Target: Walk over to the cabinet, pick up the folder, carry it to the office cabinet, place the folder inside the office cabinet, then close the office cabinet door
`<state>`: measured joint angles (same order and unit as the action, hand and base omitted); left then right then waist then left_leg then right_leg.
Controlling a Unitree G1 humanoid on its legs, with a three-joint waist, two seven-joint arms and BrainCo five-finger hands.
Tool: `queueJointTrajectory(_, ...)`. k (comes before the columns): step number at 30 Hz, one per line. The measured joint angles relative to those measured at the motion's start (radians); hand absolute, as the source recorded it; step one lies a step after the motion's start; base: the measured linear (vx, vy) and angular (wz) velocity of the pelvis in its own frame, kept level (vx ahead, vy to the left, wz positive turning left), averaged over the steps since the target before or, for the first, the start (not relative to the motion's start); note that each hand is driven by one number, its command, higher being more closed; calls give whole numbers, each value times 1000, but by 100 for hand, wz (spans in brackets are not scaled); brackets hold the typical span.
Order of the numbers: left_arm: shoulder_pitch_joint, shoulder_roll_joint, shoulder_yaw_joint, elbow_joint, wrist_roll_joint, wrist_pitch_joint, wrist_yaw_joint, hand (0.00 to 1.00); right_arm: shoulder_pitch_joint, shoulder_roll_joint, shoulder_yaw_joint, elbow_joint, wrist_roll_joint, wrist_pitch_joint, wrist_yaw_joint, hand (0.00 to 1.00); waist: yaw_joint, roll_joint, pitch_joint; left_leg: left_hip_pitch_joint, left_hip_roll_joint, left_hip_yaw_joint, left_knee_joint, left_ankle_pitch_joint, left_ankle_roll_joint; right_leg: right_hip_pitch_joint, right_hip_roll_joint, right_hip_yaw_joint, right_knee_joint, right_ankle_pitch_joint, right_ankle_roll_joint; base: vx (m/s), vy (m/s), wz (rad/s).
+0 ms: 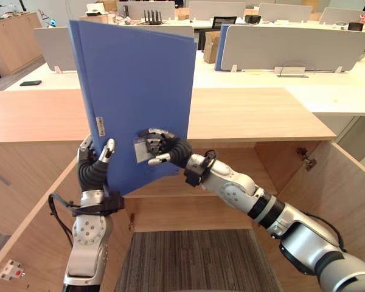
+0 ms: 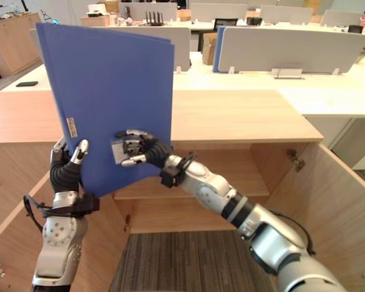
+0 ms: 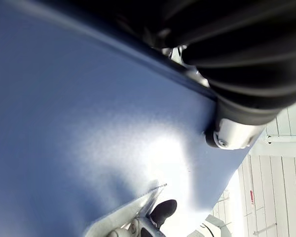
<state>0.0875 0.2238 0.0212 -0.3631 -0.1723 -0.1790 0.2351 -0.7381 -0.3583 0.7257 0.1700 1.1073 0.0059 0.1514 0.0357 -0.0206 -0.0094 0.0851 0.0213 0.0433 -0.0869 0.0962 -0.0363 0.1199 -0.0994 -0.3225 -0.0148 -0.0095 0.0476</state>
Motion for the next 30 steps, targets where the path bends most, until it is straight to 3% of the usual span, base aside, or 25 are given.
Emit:
queueJointTrajectory(3, 0, -9, 8, -1, -3, -5, -3, 100, 66, 29, -184, -61, -62, -32, -29, 0, 4, 0, 0, -1, 1, 2, 0, 1, 0, 1, 2, 0, -6, 3, -3, -11, -2, 0)
queueJointTrajectory(4, 1, -19, 17, -3, -3, -8, -4, 100, 102, 45, -289, -98, -153, -66, -63, 0, 4, 0, -1, -1, 1, 3, 0, 1, 0, 2, 3, 0, -10, 5, -5, 0, 0, 0)
queueJointTrajectory(5, 1, -25, 22, -3, -2, -8, -3, 100, 114, 54, -325, -105, -182, -80, -76, 0, 2, 1, -2, -1, 2, 3, 0, 1, 0, 2, 4, 1, -12, 6, -5, -9, -2, -3)
queueJointTrajectory(7, 6, -50, 48, -10, 1, -14, 0, 100, 170, 79, -421, -131, -355, -114, -145, 0, -4, 0, -4, -1, 2, 5, 0, 1, 0, 3, 6, 2, -15, 8, -5, 0, -2, -2)
queueJointTrajectory(10, 13, -78, 77, -21, 8, -18, 11, 100, 237, 123, -468, -142, -509, -121, -209, 0, -17, 1, -4, -1, 4, 8, 0, 0, -2, 5, 11, 5, -27, 15, -8, 1, -7, -6)
queueJointTrajectory(15, 16, -117, 86, -21, 25, -21, 34, 100, 279, 186, -468, -142, -621, -121, -264, 0, -18, 1, -4, 0, 9, 10, 0, -1, -4, 12, 20, 7, -44, 24, -10, 0, -3, -1)
queueJointTrajectory(23, 17, -143, 97, -21, 32, -26, 56, 100, 279, 248, -455, -133, -616, -118, -277, 0, -15, 1, -3, 3, 16, 7, 0, -4, -8, 18, 24, 6, -48, 23, -10, 0, 0, 0)
queueJointTrajectory(30, 16, -142, 35, -21, 16, -26, 52, 100, 234, 247, -339, -11, -465, -100, -254, 0, -13, 2, -3, 3, 17, 6, 0, -3, -9, 20, 24, 3, -47, 23, -10, 0, 0, 0)
